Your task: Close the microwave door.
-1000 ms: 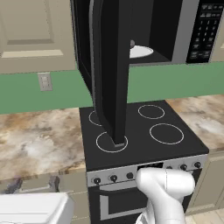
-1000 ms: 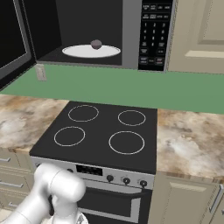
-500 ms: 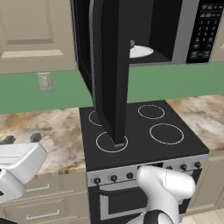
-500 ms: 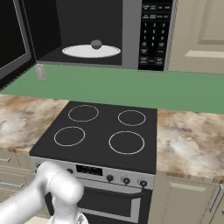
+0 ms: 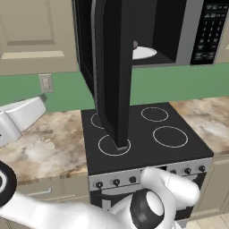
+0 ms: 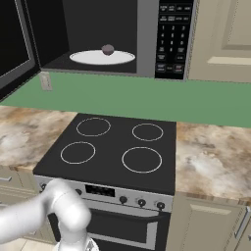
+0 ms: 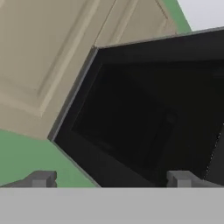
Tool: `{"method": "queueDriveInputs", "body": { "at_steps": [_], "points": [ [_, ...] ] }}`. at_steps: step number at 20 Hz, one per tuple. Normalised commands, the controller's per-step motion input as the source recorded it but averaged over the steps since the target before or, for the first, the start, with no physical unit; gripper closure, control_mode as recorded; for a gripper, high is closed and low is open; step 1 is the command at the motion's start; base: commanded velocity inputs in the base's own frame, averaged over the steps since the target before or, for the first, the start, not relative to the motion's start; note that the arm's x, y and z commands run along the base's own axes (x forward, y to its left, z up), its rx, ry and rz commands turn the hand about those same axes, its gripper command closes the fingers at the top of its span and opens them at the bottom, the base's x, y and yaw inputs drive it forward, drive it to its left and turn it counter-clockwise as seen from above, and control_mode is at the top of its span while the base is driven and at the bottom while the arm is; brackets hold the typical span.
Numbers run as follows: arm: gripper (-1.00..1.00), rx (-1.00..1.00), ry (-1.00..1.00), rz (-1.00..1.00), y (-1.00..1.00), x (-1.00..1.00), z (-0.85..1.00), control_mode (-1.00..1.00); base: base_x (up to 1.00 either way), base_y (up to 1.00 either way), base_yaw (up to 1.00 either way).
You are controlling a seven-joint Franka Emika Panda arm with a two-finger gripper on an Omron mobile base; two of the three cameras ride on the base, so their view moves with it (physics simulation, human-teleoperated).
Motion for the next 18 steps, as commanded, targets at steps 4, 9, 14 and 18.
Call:
{"method": "queueDriveInputs", "body": {
  "at_steps": [4,9,14,18],
  "points": [
    [-1.00,-0.10,0.00,-0.23,-0.17,0.52,0.06,-1.00,0.00,0.00,0.00],
    [-1.00,-0.11,-0.03,-0.26,-0.60,0.41,0.00,-1.00,0.00,0.00,0.00],
    [-1.00,-0.10,-0.03,-0.25,-0.86,0.40,0.03,-1.00,0.00,0.00,0.00],
    [-1.00,-0.06,-0.09,-0.20,-0.99,0.09,0.07,-1.00,0.00,0.00,0.00]
  ]
}}
